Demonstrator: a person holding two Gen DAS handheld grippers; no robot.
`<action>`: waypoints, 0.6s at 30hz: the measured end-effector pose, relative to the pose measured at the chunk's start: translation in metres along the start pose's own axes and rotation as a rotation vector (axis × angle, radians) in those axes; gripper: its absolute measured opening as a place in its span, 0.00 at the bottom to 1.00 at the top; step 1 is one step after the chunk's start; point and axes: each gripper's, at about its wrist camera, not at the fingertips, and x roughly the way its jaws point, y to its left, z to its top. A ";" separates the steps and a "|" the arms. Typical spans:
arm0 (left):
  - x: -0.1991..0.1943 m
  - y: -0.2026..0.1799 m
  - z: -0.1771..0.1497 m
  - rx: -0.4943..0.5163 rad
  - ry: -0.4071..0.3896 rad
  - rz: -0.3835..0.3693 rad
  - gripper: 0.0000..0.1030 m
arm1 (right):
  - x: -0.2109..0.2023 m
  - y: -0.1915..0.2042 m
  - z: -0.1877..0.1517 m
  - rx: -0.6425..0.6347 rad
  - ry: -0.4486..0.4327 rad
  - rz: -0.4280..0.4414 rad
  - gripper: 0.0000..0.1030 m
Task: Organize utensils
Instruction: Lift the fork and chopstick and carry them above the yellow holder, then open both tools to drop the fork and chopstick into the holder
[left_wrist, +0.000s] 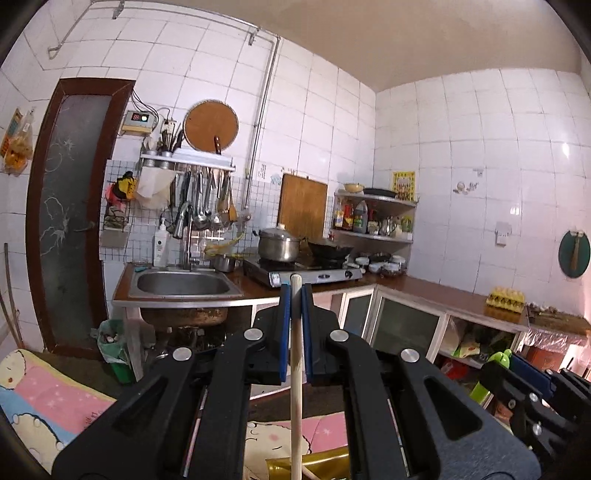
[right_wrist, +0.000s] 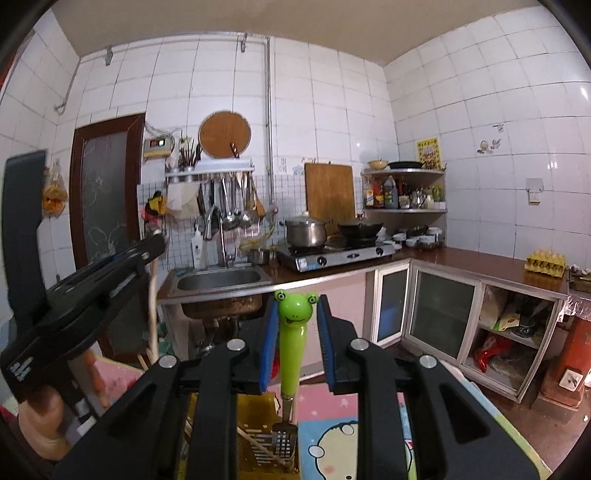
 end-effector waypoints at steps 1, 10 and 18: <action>0.006 0.000 -0.005 0.005 0.013 0.001 0.04 | 0.002 0.000 -0.003 0.001 0.008 0.001 0.21; 0.025 0.015 -0.036 -0.005 0.077 0.010 0.04 | 0.023 -0.002 -0.038 -0.004 0.105 0.002 0.21; 0.014 0.022 -0.063 0.034 0.112 0.049 0.04 | 0.039 0.002 -0.052 -0.003 0.177 0.004 0.21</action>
